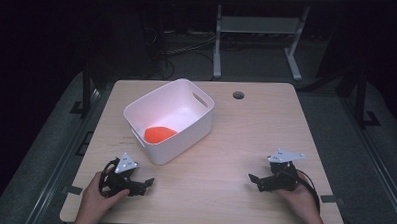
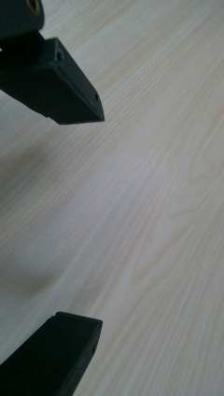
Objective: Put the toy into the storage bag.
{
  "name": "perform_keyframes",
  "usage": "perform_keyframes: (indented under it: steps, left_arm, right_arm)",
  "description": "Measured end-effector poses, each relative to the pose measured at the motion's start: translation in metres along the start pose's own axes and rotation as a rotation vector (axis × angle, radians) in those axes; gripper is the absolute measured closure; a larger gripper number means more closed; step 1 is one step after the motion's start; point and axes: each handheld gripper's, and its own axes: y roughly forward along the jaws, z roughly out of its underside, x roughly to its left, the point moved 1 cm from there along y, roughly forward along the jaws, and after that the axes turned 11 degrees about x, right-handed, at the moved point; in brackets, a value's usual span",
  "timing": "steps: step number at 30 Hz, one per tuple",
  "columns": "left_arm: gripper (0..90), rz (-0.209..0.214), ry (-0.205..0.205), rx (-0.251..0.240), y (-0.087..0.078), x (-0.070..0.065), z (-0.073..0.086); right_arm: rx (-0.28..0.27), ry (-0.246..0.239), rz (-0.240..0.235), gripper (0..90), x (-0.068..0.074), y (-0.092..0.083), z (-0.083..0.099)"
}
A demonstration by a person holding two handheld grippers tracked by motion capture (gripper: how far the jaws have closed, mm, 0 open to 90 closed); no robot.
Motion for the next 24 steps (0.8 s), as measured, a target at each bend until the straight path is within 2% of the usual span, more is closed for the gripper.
perform_keyframes:
  steps: [9,11,15,24]
  left_arm:
    - [12.6,0.0,0.0,0.0,0.0,0.0,0.0]
    - [12.6,0.0,0.0,0.0,0.0,0.0,0.0]
    - [12.6,0.0,-0.001,0.0,0.0,0.0,0.0]
    - [12.7,0.0,0.0,0.0,0.0,0.0,0.0]
  right_arm:
    - [0.051,0.004,0.03,2.1,-0.001,0.006,0.013]
    - [0.046,0.006,0.042,2.1,0.0,0.006,0.013]
    - [0.054,0.023,0.02,2.1,-0.002,0.006,0.014]
    - [0.055,0.022,0.02,2.1,-0.001,0.006,0.014]
